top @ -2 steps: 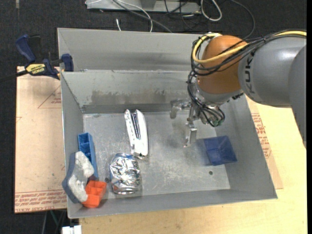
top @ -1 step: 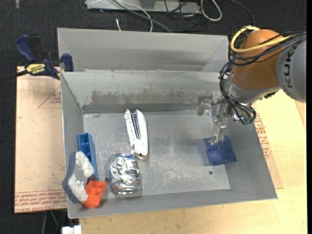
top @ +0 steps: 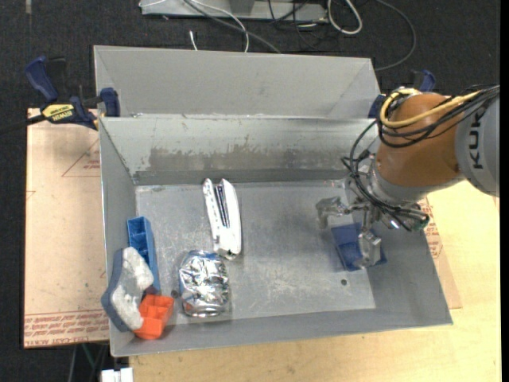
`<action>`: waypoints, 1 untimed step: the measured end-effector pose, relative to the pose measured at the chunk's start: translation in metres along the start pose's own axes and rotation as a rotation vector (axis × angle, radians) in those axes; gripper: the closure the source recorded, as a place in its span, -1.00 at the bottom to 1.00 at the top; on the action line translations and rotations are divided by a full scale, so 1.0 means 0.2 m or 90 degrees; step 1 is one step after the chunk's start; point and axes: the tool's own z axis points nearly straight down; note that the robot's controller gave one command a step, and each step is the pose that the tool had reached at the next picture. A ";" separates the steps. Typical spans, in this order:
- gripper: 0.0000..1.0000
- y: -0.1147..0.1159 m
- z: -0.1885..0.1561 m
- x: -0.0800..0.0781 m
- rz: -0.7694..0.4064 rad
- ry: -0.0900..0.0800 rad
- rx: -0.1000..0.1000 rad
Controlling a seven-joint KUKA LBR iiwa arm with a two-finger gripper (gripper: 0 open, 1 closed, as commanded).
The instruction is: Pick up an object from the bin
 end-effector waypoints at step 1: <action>-1.00 -0.22 0.14 0.08 0.168 -0.011 0.008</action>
Offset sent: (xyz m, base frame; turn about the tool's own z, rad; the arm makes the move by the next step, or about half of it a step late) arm 0.0081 -0.0473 -0.0295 -0.2208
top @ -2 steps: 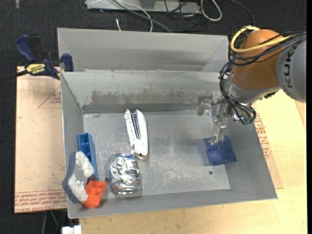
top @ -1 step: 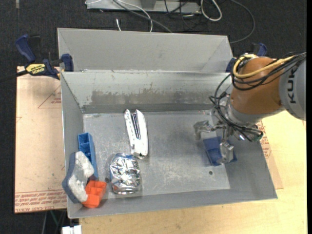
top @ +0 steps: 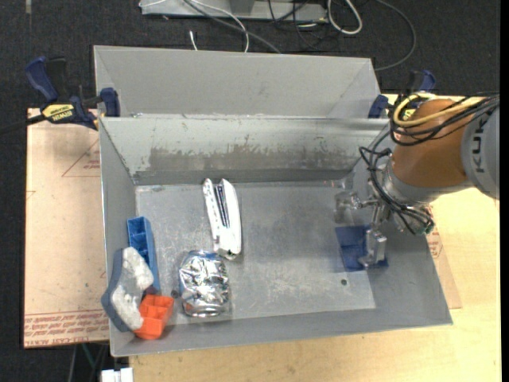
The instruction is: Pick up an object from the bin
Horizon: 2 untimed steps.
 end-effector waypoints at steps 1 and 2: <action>1.00 0.03 -0.01 -0.01 -0.304 0.001 -0.013; 1.00 0.03 -0.01 -0.01 -0.304 0.001 -0.013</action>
Offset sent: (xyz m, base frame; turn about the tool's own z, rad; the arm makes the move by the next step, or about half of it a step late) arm 0.0000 0.0000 0.0000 0.0000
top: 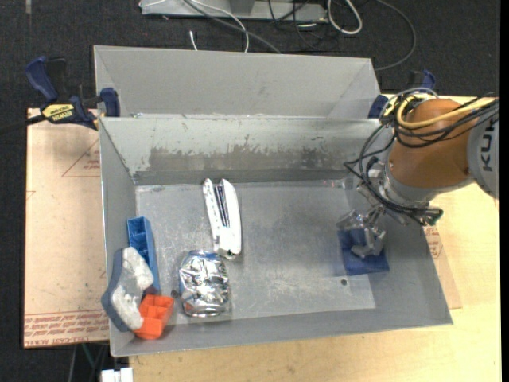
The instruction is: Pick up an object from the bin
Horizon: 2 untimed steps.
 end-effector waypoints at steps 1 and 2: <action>1.00 0.01 -0.12 0.01 -0.001 0.004 -0.005; 1.00 0.01 -0.30 0.00 0.000 0.003 -0.003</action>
Offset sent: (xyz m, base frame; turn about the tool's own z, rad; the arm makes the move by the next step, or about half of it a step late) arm -0.0031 0.0009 0.0992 -0.0018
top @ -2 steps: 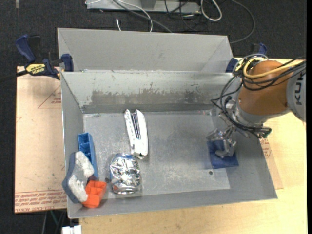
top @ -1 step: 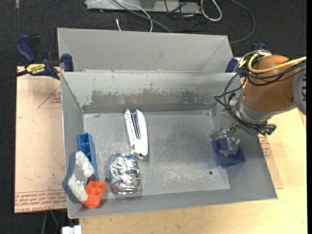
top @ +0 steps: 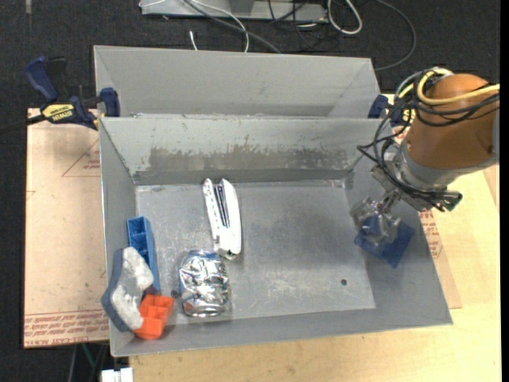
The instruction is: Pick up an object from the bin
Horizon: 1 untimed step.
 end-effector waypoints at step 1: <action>1.00 0.00 -0.20 0.00 0.001 -0.001 0.002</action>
Offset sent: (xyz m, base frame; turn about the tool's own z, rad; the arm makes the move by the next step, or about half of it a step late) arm 0.0004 0.0000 0.0534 0.0005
